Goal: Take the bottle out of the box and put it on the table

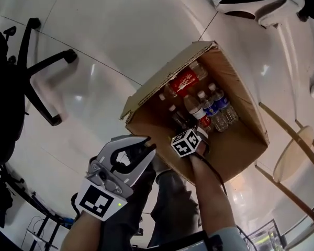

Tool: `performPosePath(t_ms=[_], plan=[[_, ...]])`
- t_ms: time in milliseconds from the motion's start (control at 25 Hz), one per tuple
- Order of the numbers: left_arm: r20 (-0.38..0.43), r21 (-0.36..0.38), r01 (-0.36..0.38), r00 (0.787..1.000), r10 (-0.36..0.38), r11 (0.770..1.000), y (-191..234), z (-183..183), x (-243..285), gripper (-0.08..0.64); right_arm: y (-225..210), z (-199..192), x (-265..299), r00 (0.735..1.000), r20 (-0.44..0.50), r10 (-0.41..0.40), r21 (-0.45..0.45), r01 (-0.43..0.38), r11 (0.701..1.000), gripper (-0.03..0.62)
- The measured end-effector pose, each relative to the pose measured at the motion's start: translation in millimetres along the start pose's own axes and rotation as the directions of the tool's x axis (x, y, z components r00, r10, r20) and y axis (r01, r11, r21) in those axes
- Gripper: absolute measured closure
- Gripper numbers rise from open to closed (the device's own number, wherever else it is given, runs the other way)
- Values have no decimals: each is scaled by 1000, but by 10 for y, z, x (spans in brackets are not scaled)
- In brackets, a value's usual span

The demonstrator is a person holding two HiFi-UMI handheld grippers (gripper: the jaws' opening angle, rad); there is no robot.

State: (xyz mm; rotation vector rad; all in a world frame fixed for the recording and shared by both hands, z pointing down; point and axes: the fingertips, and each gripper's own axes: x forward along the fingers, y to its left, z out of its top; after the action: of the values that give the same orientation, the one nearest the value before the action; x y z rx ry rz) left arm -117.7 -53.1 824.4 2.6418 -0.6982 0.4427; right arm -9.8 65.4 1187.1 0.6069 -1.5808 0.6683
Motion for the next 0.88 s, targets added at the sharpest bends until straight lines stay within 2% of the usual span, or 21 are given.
performPosePath(t_ms=[120,240,360,600,720,800,880], plan=[[8,-3,-13,1000,13,1000,76,9,-2,498,1,17,68,1000,-3,9,-14,-9,1000,296],[11,7,-15,1000,14,1000,87,23,-12,499,133,-23,226,991,-97,96,-15,-98,995,269],[2,28,-6,1000,6,1000,73,10,-25,499,167,10,304,983,-144,115,10,-115,993,270],[-7,34,-23,1000,23,999,49,11,-57,499,137,6,279,985,-140,101,9,-101,995,293],[-10,34,-36,999,36,999,11,26,-88,499,132,15,240,984,-130,120,9,-120,993,313],[-15,39,-38,999,39,998,-32,41,-113,499,121,53,161,988,-93,120,4,-120,993,321],[-21,42,-38,999,39,998,-63,70,-136,499,61,183,0,995,-17,94,-5,-94,996,325]])
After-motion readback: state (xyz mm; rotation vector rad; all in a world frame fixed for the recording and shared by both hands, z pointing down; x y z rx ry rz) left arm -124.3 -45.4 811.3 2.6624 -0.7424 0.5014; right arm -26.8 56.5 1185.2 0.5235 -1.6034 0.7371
